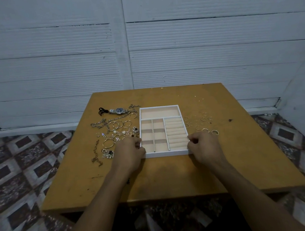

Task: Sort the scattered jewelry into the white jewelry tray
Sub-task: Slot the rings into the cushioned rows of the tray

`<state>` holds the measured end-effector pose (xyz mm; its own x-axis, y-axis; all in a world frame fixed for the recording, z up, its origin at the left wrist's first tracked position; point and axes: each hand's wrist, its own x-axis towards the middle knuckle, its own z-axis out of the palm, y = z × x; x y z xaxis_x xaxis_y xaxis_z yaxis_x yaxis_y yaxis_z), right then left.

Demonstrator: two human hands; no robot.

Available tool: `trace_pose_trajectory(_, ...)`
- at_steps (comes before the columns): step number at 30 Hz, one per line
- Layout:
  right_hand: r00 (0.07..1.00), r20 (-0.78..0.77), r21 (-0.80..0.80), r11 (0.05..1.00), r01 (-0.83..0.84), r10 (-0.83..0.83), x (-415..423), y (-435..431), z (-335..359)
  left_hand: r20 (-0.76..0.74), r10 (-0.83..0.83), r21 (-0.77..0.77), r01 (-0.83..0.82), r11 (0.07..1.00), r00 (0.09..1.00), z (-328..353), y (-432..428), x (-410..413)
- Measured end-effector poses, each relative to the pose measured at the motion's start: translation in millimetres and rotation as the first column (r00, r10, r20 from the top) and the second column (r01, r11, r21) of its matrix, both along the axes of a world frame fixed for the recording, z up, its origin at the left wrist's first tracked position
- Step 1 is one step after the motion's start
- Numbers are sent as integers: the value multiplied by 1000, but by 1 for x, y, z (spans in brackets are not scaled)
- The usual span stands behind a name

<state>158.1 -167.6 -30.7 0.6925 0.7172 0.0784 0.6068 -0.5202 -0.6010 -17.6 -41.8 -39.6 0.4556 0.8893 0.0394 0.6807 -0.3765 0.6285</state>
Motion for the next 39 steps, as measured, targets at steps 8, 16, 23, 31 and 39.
trace_pose_trajectory(8,999,21,14,999,-44,44,-3,-9,-3,7,-3,21,3,1000,1000,2,-12,-4)
trace_pose_trajectory(16,999,11,7,999,-35,35,-2,-9,-7,25,-5,47,3,999,1000,4,-17,-5)
trace_pose_trajectory(23,998,-55,30,999,-15,17,20,-13,2,55,37,66,-40,997,998,6,-19,-6)
trace_pose_trajectory(31,999,-28,-56,998,35,-36,82,-34,9,116,-108,201,83,976,987,22,-29,41)
trace_pose_trajectory(39,998,-56,-109,994,-1,-5,90,-44,-1,-107,-385,197,399,896,917,14,-59,112)
